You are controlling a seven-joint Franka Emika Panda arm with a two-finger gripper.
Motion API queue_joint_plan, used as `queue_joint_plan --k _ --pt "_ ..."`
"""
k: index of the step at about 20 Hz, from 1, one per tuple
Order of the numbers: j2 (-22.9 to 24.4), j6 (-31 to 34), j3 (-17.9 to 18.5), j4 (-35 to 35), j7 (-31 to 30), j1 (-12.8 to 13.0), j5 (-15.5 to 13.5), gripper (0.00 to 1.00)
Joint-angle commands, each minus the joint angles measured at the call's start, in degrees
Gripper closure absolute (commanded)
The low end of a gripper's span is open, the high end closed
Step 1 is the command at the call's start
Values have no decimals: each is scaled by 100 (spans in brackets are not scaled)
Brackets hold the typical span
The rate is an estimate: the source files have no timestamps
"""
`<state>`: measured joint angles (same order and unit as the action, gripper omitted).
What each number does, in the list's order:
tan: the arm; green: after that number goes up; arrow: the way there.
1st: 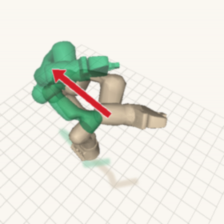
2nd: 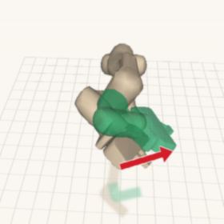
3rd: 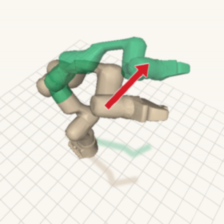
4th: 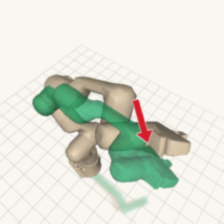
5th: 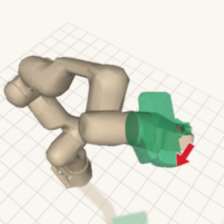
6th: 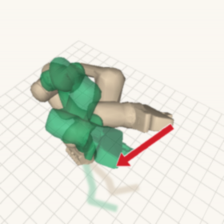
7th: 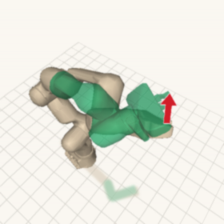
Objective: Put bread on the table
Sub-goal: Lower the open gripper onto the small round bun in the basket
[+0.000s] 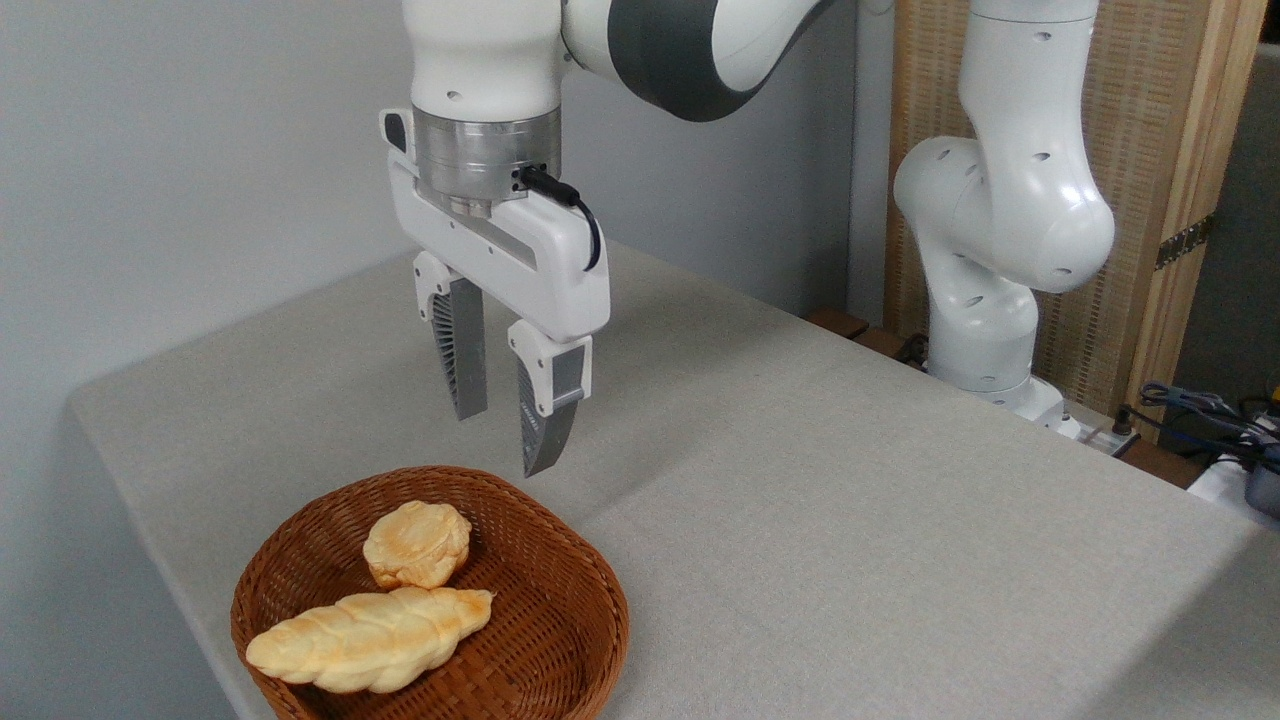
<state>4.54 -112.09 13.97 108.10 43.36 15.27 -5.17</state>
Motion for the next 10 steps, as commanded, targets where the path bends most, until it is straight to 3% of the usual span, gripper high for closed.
queue_joint_plan --k 1,10 --pt "-259 -461 -25 -8 -73 108 -55 0" --pt "-1069 -1499 -386 1 -73 196 -177 0"
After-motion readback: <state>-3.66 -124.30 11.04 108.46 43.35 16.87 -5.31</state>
